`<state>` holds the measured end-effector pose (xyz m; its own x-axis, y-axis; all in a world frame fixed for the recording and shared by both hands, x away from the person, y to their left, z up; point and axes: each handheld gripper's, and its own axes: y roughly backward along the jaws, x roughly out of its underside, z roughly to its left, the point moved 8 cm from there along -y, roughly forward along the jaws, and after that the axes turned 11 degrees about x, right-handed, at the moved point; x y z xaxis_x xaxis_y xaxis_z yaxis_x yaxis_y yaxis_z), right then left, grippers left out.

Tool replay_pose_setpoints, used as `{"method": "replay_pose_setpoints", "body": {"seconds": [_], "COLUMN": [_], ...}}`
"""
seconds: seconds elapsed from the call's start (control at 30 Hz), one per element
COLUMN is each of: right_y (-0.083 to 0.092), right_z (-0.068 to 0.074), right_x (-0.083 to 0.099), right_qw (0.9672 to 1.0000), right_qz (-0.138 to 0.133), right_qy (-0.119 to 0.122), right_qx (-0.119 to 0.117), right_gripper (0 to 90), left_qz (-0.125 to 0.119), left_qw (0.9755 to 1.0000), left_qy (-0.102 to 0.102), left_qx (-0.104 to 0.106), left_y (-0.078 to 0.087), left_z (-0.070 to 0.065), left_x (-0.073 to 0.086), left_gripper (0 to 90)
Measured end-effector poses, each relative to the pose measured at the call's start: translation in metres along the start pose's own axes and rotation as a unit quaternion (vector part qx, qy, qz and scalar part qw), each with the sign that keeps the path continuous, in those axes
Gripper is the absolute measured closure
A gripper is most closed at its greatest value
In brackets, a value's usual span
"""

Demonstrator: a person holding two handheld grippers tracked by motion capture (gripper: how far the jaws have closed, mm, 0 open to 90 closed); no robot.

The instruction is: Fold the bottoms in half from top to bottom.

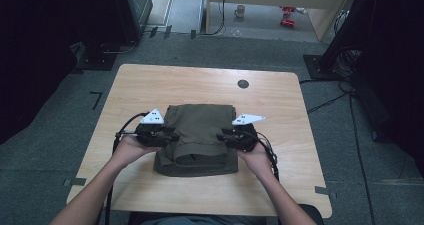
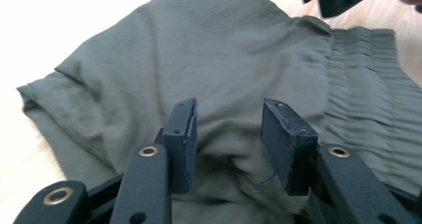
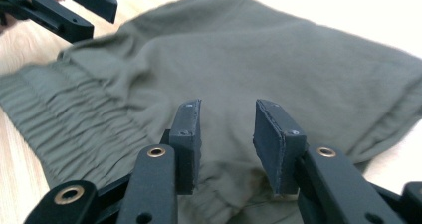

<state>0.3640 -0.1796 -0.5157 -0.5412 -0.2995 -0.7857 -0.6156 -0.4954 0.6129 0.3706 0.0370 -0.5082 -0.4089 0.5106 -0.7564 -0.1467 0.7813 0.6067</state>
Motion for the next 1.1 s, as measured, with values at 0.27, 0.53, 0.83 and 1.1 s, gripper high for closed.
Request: {"method": "replay_pose_setpoints", "body": {"seconds": [0.27, 0.53, 0.83, 1.1], "right_y": [-0.002, -0.006, -0.002, -0.015], "right_z": [0.025, 0.037, 0.029, 0.015], "right_x": [0.016, 0.036, 0.024, 0.016], "right_qw": [0.9994, 0.9978, 0.9990, 0.9987], "right_qz": [0.015, 0.036, 0.016, 0.013], "right_qy": [0.030, 0.056, 0.042, 0.035], "right_qx": [-0.003, -0.001, 0.002, 0.033], "right_gripper": [49.0, 42.5, 63.4, 70.6], "left_qz": [0.029, 0.058, 0.000, -0.014], "left_qw": [0.9995, 0.9979, 0.9991, 0.9991], "left_qy": [0.000, 0.024, 0.028, 0.041], "left_qx": [-0.007, -0.016, -0.032, -0.001], "left_y": [-0.004, -0.005, 0.010, -0.012], "left_z": [-0.008, -0.004, 0.007, 0.006], "left_x": [0.019, 0.040, 0.012, -0.004], "left_gripper": [54.3, 50.2, 65.2, 72.7]}}
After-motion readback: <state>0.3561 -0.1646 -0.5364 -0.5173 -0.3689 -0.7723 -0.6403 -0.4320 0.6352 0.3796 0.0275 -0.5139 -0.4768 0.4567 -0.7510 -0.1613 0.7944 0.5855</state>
